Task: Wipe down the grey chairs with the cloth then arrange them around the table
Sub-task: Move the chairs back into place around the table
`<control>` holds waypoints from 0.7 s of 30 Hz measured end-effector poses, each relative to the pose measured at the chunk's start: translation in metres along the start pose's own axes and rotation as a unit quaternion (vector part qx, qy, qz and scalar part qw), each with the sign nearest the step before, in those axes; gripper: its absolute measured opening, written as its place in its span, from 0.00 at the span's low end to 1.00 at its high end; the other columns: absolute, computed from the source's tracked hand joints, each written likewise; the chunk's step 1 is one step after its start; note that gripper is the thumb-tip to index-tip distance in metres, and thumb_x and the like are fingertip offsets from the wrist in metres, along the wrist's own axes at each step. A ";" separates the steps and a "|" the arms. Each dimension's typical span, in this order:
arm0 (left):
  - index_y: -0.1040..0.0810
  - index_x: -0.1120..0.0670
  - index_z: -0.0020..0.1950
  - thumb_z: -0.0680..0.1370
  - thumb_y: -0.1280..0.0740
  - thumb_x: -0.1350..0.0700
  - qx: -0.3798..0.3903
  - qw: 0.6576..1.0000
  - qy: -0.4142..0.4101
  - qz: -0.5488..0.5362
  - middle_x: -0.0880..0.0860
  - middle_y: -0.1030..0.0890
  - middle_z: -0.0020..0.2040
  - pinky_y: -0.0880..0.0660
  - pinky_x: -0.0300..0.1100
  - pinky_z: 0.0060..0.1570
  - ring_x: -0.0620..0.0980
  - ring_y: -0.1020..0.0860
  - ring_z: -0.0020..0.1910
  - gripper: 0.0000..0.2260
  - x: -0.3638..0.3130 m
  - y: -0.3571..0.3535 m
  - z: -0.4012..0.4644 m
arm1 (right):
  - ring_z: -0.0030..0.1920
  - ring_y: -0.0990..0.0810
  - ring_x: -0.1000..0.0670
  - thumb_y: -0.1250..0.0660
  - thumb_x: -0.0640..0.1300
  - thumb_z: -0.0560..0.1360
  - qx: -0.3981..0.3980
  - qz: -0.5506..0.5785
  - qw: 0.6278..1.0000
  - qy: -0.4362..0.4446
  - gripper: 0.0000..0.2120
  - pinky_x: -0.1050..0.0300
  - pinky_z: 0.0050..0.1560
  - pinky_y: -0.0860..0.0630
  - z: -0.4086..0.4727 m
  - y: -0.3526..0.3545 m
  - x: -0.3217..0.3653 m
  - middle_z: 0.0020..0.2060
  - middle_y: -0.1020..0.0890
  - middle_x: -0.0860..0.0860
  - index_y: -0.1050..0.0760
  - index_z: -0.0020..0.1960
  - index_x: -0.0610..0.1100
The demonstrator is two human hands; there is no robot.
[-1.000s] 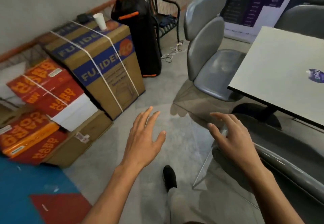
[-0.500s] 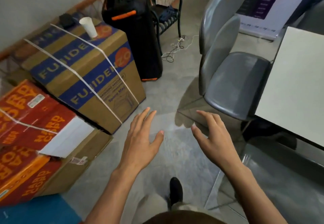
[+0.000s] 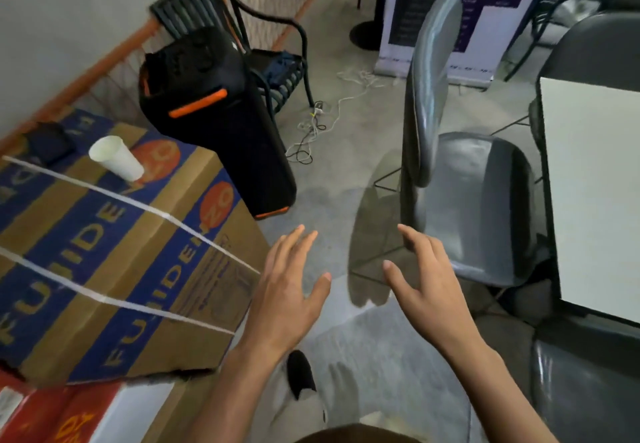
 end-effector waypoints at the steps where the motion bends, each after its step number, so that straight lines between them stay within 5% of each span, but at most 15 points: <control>1: 0.42 0.40 0.82 0.82 0.35 0.44 0.016 1.000 -0.014 -0.001 0.36 0.48 0.81 0.48 0.41 0.77 0.40 0.52 0.81 0.29 0.002 0.006 0.019 | 0.68 0.29 0.54 0.33 0.52 0.80 -0.016 0.005 1.000 -0.003 0.28 0.49 0.70 0.29 0.012 -0.005 0.009 0.66 0.29 0.55 0.36 0.77 0.53; 10: 0.41 0.42 0.82 0.82 0.35 0.44 0.091 0.988 -0.126 0.001 0.39 0.45 0.81 0.43 0.51 0.79 0.45 0.49 0.81 0.29 0.001 0.026 0.183 | 0.67 0.31 0.56 0.32 0.50 0.80 -0.134 -0.003 0.990 -0.047 0.25 0.59 0.67 0.33 0.122 -0.012 0.042 0.66 0.29 0.54 0.34 0.75 0.51; 21: 0.41 0.42 0.81 0.82 0.34 0.44 0.149 0.962 -0.228 0.021 0.41 0.44 0.82 0.41 0.51 0.79 0.45 0.47 0.81 0.30 -0.055 0.008 0.389 | 0.65 0.34 0.55 0.33 0.50 0.78 -0.296 -0.030 0.949 -0.105 0.20 0.53 0.66 0.34 0.269 0.035 0.039 0.62 0.28 0.54 0.27 0.69 0.53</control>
Point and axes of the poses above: each hand's wrist, its own z-axis towards the middle knuckle, its own y-axis out of the back of the hand, x = y × z, the point moved 5 cm from there along z, towards the middle knuckle
